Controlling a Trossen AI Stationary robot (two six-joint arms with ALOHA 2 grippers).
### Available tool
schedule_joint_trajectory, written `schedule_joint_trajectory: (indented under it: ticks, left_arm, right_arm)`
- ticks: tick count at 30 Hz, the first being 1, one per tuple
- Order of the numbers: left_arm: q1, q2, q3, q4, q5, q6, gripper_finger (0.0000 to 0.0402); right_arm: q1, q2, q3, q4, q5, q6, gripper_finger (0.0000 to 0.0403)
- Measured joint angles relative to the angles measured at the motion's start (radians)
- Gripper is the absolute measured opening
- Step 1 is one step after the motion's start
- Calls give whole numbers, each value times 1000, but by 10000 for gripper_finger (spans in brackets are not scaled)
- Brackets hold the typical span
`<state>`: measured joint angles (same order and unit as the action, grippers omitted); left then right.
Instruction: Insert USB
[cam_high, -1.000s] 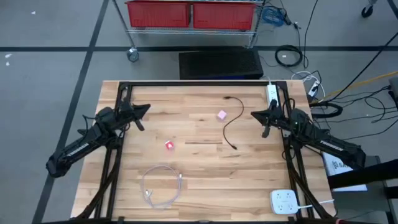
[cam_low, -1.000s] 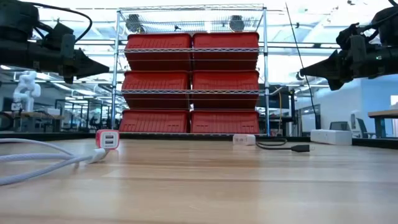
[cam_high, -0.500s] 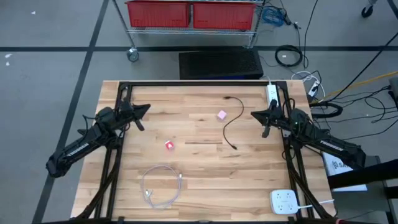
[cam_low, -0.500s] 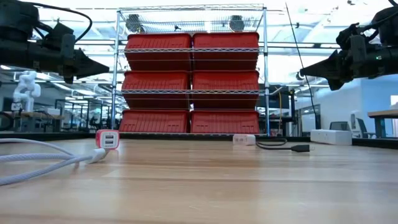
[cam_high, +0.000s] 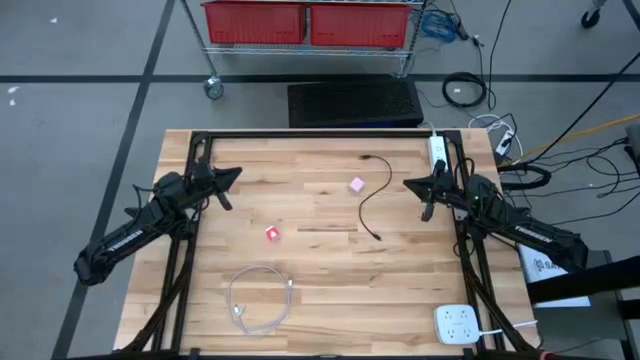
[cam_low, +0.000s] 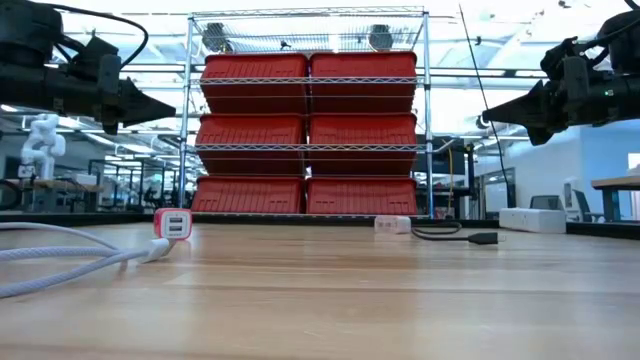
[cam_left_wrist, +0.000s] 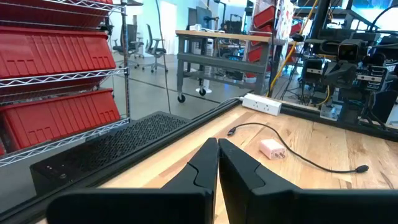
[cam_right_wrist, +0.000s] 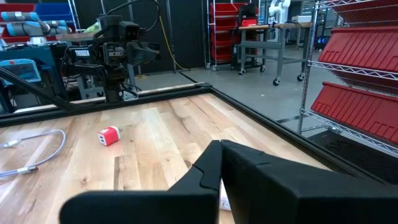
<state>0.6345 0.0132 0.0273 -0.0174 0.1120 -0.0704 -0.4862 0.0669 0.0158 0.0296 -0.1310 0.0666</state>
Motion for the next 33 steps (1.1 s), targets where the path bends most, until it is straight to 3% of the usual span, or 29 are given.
schedule_joint_trajectory:
  ticks: [9,13,18,21,27,33]
  left_arm:
    - [0,0,0,0,0,0,20]
    - [0,0,0,0,0,0,20]
    - [0,0,0,0,0,0,20]
    - [0,0,0,0,0,0,20]
    - [0,0,0,0,0,0,20]
    - [0,0,0,0,0,0,20]
  right_arm:
    - [0,0,0,21,1,-7,0]
    - [1,0,0,165,-11,-24,0]
    - [14,0,0,445,-168,-8,0]
    - [20,0,0,549,-123,55,0]
    - [23,22,2,567,44,183,0]
    - [23,178,87,442,-12,237,6]
